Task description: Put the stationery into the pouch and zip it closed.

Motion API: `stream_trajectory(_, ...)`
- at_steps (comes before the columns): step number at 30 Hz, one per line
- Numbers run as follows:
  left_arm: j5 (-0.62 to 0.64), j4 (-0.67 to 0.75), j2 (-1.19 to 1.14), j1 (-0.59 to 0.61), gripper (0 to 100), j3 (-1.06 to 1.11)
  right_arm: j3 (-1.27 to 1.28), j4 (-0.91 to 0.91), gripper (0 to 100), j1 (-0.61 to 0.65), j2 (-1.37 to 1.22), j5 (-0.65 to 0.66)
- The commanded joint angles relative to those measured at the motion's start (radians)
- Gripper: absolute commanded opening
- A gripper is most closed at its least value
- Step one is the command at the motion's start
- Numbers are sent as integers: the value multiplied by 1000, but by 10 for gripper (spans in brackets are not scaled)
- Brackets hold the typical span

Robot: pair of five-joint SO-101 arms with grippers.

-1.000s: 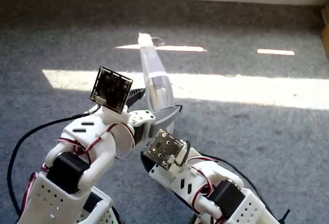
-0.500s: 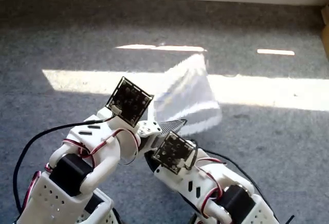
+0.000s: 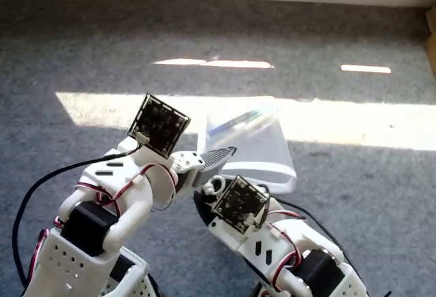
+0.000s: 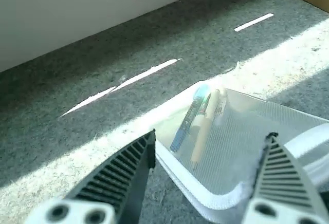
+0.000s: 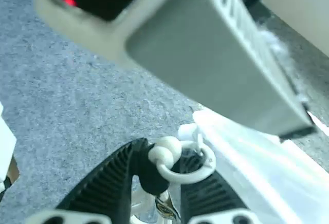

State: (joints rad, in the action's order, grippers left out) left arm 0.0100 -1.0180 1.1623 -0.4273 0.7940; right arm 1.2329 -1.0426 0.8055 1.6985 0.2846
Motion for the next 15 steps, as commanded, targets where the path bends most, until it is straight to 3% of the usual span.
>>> stream_trajectory(1,-3,-38,4,19,309,-10,-70,1,5,-97,31,12)
stream_trajectory(4,-3,-40,5,36,309,-10,-70,5,5,-171,33,12)
stream_trajectory(9,-3,-52,8,36,309,-10,-71,19,5,-193,33,12)
stream_trajectory(15,-6,-97,166,31,309,18,-85,27,5,-254,33,12)
